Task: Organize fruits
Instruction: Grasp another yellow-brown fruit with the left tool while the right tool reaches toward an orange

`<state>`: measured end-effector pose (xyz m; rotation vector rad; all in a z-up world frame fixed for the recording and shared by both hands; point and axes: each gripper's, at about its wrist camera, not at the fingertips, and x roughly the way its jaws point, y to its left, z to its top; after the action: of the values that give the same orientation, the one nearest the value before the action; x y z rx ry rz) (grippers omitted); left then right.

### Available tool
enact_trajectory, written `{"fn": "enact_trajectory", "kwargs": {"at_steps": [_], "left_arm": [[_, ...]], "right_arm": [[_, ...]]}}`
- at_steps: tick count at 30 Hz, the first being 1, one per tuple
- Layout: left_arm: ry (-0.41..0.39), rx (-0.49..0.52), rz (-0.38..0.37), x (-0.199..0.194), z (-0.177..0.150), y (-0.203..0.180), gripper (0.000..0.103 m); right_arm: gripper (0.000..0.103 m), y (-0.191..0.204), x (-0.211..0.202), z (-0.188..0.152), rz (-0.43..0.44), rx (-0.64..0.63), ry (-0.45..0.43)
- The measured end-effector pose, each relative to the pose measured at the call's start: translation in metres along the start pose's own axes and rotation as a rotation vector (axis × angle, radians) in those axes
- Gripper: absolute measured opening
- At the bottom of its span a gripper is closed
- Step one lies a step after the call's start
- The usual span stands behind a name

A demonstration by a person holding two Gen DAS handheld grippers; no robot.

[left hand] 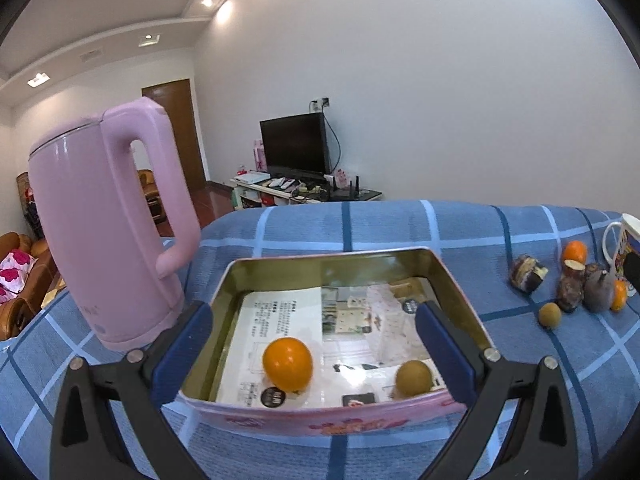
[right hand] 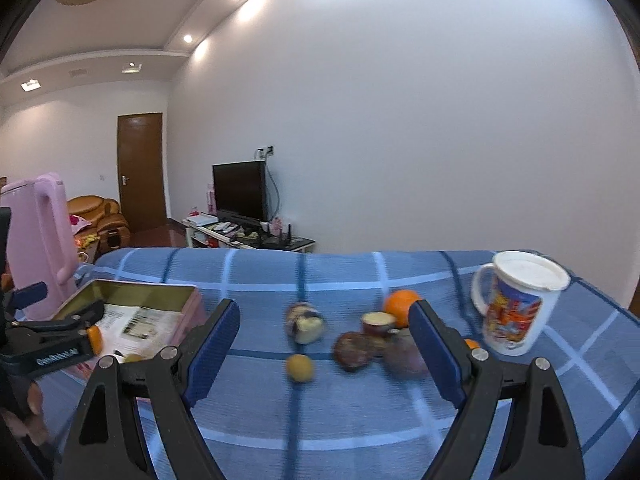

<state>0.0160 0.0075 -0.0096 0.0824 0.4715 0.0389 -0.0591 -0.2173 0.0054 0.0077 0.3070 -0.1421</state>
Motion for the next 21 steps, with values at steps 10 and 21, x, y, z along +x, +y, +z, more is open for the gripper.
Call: {"fn": "enact_trajectory", "kwargs": {"at_steps": [10, 21], "left_arm": [[0.028, 0.016, -0.124, -0.017, -0.005, -0.035, 0.103], [0.085, 0.218, -0.275, -0.026, -0.005, -0.131, 0.100]], "right_arm": [[0.087, -0.072, -0.008, -0.003, -0.117, 0.050, 0.033], [0.087, -0.134, -0.003, -0.008, -0.154, 0.127, 0.137]]}}
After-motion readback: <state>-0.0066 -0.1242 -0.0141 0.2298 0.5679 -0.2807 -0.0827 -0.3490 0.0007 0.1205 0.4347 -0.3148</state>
